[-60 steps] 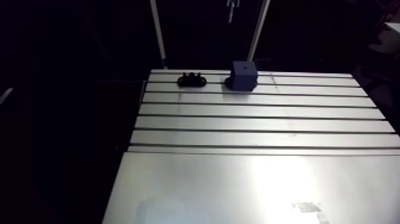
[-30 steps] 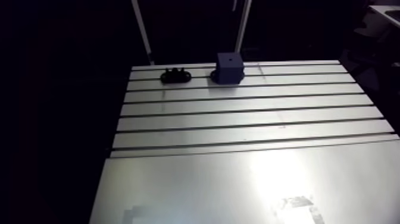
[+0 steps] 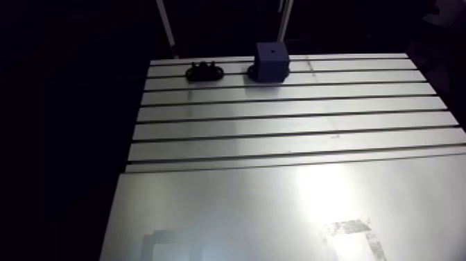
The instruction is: Pick up the M10 bolt and insert it into the hole until fully seated.
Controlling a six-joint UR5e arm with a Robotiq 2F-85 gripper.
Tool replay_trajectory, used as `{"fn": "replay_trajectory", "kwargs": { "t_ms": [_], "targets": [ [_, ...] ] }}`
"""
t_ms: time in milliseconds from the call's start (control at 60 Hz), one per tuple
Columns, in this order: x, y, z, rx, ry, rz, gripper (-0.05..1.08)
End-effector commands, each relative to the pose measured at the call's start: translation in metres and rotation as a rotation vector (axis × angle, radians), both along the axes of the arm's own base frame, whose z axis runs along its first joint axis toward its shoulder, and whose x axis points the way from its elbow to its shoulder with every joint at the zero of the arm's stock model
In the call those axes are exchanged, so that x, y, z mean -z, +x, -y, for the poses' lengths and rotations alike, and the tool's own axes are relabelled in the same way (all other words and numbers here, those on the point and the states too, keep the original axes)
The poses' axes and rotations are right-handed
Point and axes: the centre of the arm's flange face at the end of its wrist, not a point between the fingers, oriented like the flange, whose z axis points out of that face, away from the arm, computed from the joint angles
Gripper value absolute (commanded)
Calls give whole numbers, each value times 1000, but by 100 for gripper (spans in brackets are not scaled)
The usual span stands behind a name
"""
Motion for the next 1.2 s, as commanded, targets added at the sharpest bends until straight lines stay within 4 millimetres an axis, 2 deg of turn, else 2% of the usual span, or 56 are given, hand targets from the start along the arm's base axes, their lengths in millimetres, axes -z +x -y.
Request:
{"fn": "replay_trajectory", "kwargs": {
  "t_ms": [17,267,400,767,1200],
  "targets": [
    [17,-3,1,12,5,-1,108],
    [30,-5,2,12,7,-39,108],
    [46,-9,1,22,16,-16,108],
    [50,-11,0,20,22,-11,108],
    [73,-16,-1,22,21,18,108]
  ]
}}
